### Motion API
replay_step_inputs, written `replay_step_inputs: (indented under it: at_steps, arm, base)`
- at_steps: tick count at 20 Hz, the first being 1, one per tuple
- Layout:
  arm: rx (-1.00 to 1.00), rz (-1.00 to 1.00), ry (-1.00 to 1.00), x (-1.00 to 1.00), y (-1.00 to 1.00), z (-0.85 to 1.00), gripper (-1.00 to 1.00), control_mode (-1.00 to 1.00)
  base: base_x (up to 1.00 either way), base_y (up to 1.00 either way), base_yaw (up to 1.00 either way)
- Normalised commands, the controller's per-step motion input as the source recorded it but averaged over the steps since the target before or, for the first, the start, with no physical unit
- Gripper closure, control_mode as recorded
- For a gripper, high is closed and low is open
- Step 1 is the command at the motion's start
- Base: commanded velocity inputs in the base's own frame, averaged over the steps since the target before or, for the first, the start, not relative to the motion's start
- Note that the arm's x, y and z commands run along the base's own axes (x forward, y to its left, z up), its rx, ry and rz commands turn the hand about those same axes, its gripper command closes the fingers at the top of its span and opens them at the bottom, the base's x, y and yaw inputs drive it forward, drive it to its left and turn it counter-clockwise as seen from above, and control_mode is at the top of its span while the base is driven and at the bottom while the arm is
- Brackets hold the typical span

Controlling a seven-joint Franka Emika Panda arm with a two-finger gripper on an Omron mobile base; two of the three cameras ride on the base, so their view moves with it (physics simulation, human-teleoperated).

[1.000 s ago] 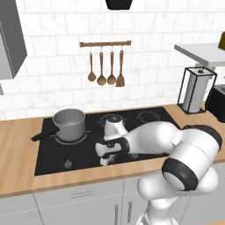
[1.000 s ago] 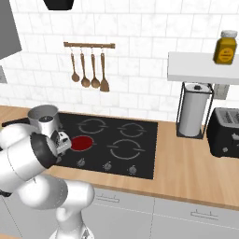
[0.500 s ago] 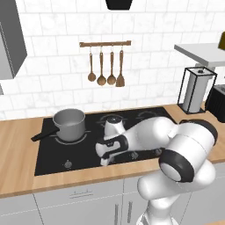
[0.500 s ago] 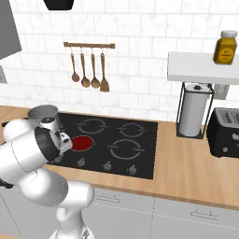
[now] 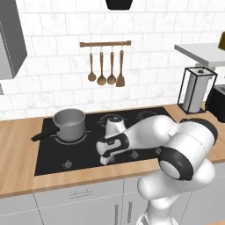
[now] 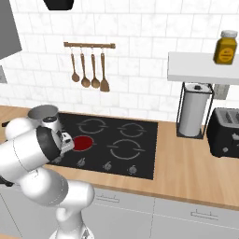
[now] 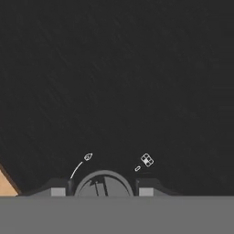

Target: Turn off the front center burner of the stove.

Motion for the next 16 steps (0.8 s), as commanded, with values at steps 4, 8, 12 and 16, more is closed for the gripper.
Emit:
replay_step_inputs:
  at_steps: [4,8,12,16]
  arm:
    - [0.13,-0.52,0.0,0.0,-0.5,0.0,1.0,-1.0]
    - [0.12,-0.61,0.0,0.0,-0.48,0.0,1.0,-1.0]
    - [0.11,-0.71,0.01,0.0,-0.48,-0.07,1.0,-1.0]
    - [0.1,-0.79,0.02,0.01,-0.38,-0.13,1.0,-1.0]
  base:
    - [0.0,0.0,0.0]
    - [0.0,0.0,0.0]
    - [0.0,0.0,0.0]
    - [0.0,0.0,0.0]
